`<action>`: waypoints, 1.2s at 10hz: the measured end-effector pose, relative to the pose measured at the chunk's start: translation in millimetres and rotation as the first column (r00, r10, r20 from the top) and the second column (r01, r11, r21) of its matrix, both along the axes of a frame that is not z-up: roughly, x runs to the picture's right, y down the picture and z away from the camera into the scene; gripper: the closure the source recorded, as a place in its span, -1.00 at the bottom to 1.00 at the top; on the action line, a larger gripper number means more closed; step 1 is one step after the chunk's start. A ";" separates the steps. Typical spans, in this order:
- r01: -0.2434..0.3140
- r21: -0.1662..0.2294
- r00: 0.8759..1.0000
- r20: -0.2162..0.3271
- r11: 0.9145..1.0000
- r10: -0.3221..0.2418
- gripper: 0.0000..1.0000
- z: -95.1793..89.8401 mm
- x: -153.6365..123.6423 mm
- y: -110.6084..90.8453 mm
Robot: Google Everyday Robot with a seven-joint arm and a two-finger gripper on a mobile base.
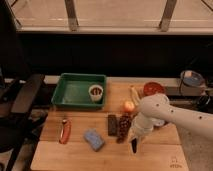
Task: Wipe tray with brush
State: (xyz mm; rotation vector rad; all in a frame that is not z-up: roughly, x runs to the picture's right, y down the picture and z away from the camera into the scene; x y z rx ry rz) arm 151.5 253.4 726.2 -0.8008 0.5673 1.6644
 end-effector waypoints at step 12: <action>-0.059 0.321 0.998 0.010 0.945 0.059 1.00 -8.7 17.1 -106.5</action>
